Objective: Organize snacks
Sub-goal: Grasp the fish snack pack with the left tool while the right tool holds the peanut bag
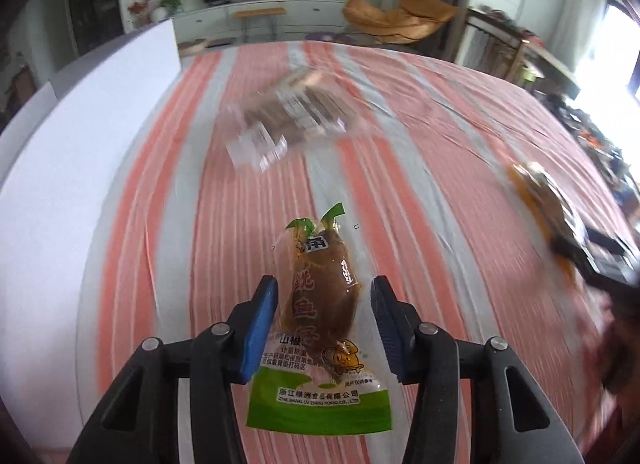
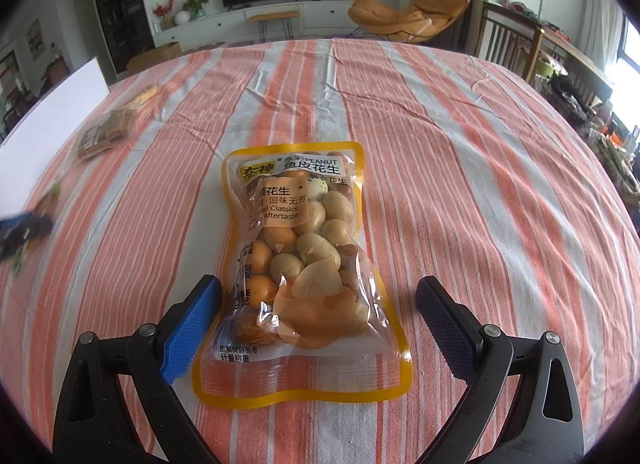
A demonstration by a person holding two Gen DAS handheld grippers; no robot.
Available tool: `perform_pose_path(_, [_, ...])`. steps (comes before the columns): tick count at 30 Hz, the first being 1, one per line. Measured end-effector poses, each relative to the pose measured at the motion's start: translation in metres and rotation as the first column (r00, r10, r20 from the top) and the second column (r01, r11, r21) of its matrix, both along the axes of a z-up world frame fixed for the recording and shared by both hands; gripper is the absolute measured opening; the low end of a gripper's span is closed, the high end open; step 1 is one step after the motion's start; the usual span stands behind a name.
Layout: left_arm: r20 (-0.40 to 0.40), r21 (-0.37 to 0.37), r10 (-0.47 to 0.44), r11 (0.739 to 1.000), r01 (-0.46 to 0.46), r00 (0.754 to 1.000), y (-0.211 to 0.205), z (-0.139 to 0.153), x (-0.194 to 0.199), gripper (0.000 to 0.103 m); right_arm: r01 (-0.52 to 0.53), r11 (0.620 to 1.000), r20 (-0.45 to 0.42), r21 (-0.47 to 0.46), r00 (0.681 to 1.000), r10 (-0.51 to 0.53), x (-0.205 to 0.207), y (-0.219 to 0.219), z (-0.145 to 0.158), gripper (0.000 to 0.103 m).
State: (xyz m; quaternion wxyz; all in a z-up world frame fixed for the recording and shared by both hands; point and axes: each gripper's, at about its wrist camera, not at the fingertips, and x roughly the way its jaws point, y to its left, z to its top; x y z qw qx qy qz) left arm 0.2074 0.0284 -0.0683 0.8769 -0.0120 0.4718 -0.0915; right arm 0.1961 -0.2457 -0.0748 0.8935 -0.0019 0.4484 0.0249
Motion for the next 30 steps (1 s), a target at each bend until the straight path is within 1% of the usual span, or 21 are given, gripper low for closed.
perform_pose_path(1, [-0.011,0.003,-0.019,1.000,0.019,1.000,0.001,-0.003,-0.010,0.061,0.000,1.000,0.000,0.000,1.000,0.000,0.000,0.001,0.000,0.099])
perform_pose_path(2, [-0.030,0.012,-0.034,0.999,0.034,0.999,0.001,-0.007,-0.019,0.062,0.000,1.000,0.000,-0.001,1.000,0.000,0.000,0.001,0.000,0.099])
perform_pose_path(3, [0.004,0.045,-0.051,0.998,0.050,0.999,-0.001,-0.008,-0.028,0.074,0.000,1.000,-0.001,-0.001,1.000,0.000,0.000,0.001,0.000,0.099])
perform_pose_path(4, [0.009,0.093,-0.052,0.994,0.050,0.999,-0.005,-0.011,-0.030,0.097,0.000,1.000,-0.001,-0.002,1.000,0.000,0.001,0.001,0.000,0.099])
perform_pose_path(5, [0.006,0.124,-0.045,0.991,0.044,0.999,-0.007,-0.014,-0.030,0.102,0.000,1.000,-0.001,-0.004,1.000,0.000,0.001,0.001,0.000,0.099])
perform_pose_path(7, [0.019,0.094,-0.021,0.995,0.019,1.000,-0.004,-0.016,-0.026,0.103,0.000,1.000,-0.001,-0.004,1.000,0.000,0.001,0.001,0.000,0.099])
perform_pose_path(9, [0.021,0.095,0.009,0.995,-0.011,1.000,-0.003,-0.016,-0.023,0.103,0.004,1.000,-0.001,-0.006,1.000,-0.004,0.001,0.001,-0.001,0.099])
perform_pose_path(12, [0.050,0.094,0.022,0.995,-0.027,0.998,-0.004,-0.017,-0.029,0.103,0.006,1.000,-0.001,-0.005,1.000,-0.006,0.001,0.001,-0.001,0.099])
perform_pose_path(16, [0.051,0.095,0.023,0.995,-0.028,0.998,-0.002,-0.017,-0.035,0.103,0.008,1.000,-0.002,-0.010,1.000,-0.008,0.002,0.002,-0.001,0.099])
perform_pose_path(30, [0.050,0.095,0.023,0.995,-0.028,0.998,-0.002,-0.018,-0.034,0.103,0.010,1.000,-0.005,-0.019,1.000,-0.010,0.001,0.003,-0.002,0.099])
